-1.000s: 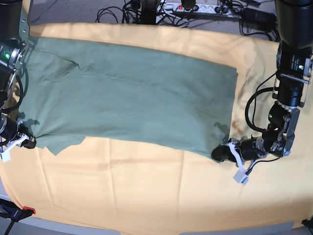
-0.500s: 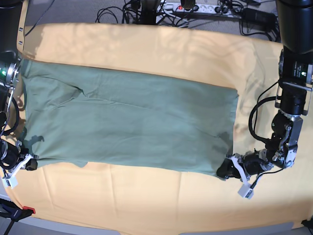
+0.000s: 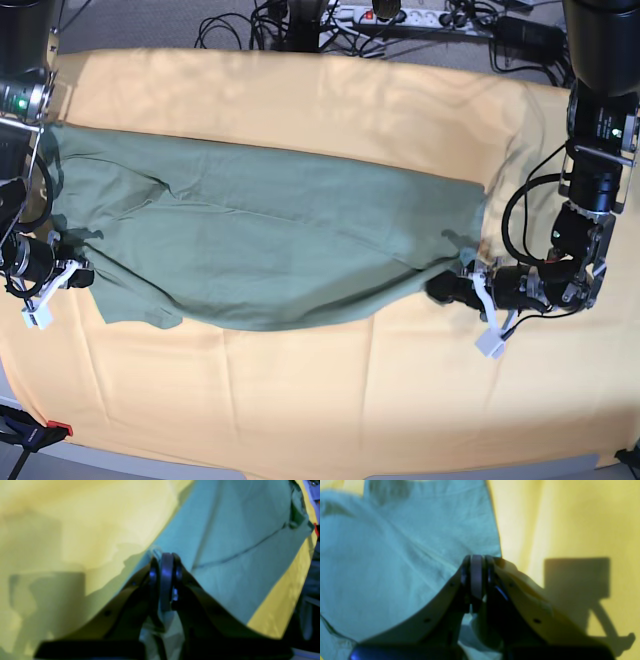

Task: Fold the T-shirt properly
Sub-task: 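Fold the hem edge over toward the collar with both grippers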

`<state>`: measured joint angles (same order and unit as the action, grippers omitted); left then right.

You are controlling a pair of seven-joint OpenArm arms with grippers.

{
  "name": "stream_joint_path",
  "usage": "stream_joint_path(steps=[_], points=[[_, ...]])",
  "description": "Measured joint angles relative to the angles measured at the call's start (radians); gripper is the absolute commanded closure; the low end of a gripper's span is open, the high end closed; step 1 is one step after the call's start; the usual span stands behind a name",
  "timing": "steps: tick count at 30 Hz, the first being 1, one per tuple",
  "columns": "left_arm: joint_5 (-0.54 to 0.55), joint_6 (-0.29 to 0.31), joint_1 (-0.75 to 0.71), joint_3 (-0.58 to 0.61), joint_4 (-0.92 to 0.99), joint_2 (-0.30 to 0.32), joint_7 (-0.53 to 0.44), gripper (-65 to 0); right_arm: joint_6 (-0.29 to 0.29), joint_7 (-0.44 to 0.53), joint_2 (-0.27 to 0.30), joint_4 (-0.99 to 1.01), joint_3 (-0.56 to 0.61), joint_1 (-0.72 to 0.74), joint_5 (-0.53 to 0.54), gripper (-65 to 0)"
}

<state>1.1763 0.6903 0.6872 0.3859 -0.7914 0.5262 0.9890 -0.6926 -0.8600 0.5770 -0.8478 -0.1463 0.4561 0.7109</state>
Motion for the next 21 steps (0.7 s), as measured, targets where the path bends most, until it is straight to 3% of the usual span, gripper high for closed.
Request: stream_joint_path(steps=[5,10,15,21], points=[[0.057,0.0,0.003,0.0,-0.002,0.02,0.045,0.0,-0.001,-0.038,0.029,-0.177,0.002,-0.07,0.005,0.0],[0.058,0.0,0.003,0.0,-0.003,0.077,0.05,0.0,-0.001,-0.039,0.082,-0.204,0.002,-0.109,0.005,0.0],[0.101,0.0,0.003,0.0,-0.003,0.089,0.064,0.0,-0.001,0.009,0.074,-0.204,0.002,-0.124,-0.004,0.0],[0.272,0.0,0.003,0.0,-0.004,0.089,0.282,0.0,-0.001,0.013,0.074,-0.204,0.002,-0.124,-0.026,0.0]])
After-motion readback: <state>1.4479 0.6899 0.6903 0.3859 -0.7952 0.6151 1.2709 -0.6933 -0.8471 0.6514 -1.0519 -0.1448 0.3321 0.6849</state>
